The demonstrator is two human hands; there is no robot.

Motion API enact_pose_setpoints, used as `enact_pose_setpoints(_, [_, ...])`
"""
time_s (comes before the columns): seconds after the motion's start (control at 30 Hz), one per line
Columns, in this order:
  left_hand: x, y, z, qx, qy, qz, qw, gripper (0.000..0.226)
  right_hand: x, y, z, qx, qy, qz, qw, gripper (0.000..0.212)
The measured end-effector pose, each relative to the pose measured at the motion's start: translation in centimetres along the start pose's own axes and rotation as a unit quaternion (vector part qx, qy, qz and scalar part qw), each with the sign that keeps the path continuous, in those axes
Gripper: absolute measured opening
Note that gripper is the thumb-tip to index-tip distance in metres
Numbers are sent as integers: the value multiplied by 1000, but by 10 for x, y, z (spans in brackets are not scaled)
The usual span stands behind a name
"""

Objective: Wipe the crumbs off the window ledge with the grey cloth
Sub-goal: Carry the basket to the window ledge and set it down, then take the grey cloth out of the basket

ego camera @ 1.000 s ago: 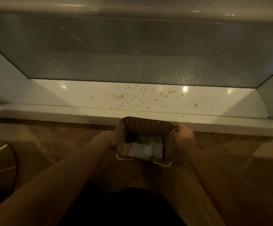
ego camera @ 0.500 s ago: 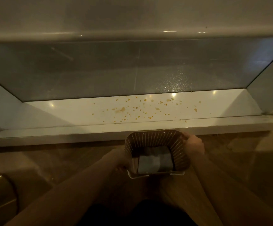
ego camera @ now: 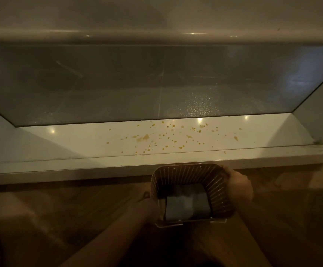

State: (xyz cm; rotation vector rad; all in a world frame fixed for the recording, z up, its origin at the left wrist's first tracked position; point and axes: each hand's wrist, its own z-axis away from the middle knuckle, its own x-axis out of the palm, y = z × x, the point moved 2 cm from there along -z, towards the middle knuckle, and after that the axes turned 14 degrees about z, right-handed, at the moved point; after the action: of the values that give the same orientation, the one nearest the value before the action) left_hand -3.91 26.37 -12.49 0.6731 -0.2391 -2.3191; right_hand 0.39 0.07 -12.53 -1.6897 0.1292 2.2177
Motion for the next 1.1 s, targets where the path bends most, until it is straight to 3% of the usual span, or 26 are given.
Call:
enact_pose_setpoints(0.07, [-6,1,-1,-27,-20,22,999,42,-3,-3,-3,-18,19,54,998,36])
enact_pose_setpoints(0.17, [-9,8,1,-53,-73,37,995,40,1,-9,-2,-95,137,135,977,46])
enact_pose_setpoints(0.3, [-16,13,-12,-28,-62,28,997,35,14,-28,2,-271,227,166,921,36])
enact_pose_setpoints(0.37, [-17,16,-12,-12,-61,5,998,30,21,-41,3,-372,178,188,891,29])
enact_pose_setpoints(0.43, [-21,18,-11,7,-34,-37,999,14,33,-52,0,-420,35,202,884,33])
enact_pose_setpoints(0.5, [-24,18,-14,40,17,-44,998,16,46,-61,-7,-430,-69,232,870,45])
enact_pose_setpoints(0.57, [-23,14,-16,52,61,-25,996,11,60,-69,-15,-433,-121,287,846,65])
enact_pose_setpoints(0.67, [-16,8,-17,32,106,-4,994,44,78,-74,-27,-408,-200,346,821,96])
enact_pose_setpoints(0.73, [-13,5,-21,46,123,-3,991,49,90,-77,-33,-393,-241,368,807,100])
enact_pose_setpoints(0.93, [-12,-2,-26,63,110,32,991,53,115,-84,-37,-374,-287,456,755,98])
enact_pose_setpoints(1.1, [-13,-3,-30,26,82,59,995,77,134,-89,-35,-380,-245,463,762,97])
